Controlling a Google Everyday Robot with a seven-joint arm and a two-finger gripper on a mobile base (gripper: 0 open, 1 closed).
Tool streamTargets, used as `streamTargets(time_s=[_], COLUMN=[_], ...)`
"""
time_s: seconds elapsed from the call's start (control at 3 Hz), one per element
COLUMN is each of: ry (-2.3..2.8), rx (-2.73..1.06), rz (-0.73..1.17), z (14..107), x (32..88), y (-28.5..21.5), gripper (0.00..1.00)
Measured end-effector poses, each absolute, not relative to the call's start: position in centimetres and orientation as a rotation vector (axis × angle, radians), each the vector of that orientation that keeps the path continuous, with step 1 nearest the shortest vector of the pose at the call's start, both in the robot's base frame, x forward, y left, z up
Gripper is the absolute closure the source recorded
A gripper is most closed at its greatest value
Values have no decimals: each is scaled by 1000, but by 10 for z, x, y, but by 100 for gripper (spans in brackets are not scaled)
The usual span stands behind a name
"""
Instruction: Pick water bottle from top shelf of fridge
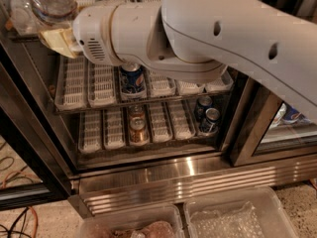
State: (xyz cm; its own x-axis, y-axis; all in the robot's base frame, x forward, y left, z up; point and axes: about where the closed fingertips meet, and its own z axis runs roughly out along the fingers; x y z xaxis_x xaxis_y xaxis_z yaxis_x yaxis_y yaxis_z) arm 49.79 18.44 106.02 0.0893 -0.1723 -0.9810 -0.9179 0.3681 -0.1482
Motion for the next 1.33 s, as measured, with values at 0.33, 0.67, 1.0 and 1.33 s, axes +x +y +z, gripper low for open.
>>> streamTargets(time_s=[0.33,0.67,1.0,1.33], ry=[1425,1448,1460,1465], rx=[-1065,-1056,-1051,-1049], rz=[746,750,752,756], z=[1054,1050,1048,1047], x=[486,473,464,460], y=[166,154,146,143], gripper=[100,100,100,100])
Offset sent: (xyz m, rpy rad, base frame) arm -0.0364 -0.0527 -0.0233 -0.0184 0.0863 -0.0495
